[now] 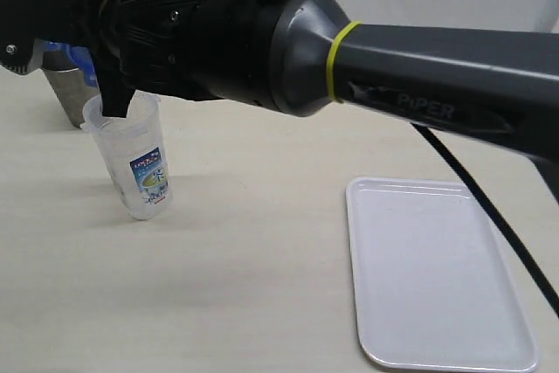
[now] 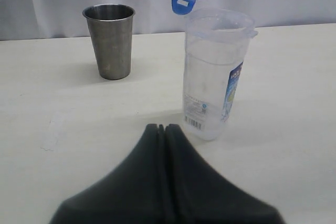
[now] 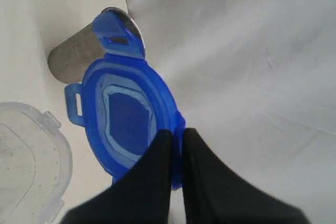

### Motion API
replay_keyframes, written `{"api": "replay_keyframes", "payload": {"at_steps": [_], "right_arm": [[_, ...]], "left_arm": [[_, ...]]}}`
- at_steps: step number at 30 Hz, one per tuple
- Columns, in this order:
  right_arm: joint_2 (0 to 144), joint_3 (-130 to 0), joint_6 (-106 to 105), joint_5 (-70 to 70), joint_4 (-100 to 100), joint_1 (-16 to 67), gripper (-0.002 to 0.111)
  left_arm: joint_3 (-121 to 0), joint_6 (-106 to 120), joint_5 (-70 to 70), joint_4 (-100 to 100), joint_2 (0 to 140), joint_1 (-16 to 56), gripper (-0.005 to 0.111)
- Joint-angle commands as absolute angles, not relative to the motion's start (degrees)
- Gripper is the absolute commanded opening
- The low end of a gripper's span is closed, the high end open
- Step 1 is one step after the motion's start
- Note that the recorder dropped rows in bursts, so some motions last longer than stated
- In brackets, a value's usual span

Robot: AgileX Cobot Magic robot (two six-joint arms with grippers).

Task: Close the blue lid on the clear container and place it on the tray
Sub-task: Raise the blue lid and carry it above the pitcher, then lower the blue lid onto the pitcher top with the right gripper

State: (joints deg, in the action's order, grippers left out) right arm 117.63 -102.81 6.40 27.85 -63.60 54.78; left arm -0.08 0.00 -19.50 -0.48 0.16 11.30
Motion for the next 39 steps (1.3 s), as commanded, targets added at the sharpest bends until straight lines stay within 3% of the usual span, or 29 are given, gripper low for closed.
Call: {"api": "replay_keyframes", "payload": {"at_steps": [1,18,39], "right_arm": [[117.3,-103.3,6.7,27.6,-65.3,54.8,0.004],[117.3,-103.2,-1.1,36.2,-63.8,58.1,0.004],[117.3,-100.0,-2.3,34.9,-69.7,60.1,0.004]], "left_arm": [[0.0,0.0,-19.0,-0.5,0.0,11.0,0.000],[0.0,0.0,-19.0,-0.5,0.0,11.0,0.000],[0.0,0.0,-19.0,-0.5,0.0,11.0,0.000]]}}
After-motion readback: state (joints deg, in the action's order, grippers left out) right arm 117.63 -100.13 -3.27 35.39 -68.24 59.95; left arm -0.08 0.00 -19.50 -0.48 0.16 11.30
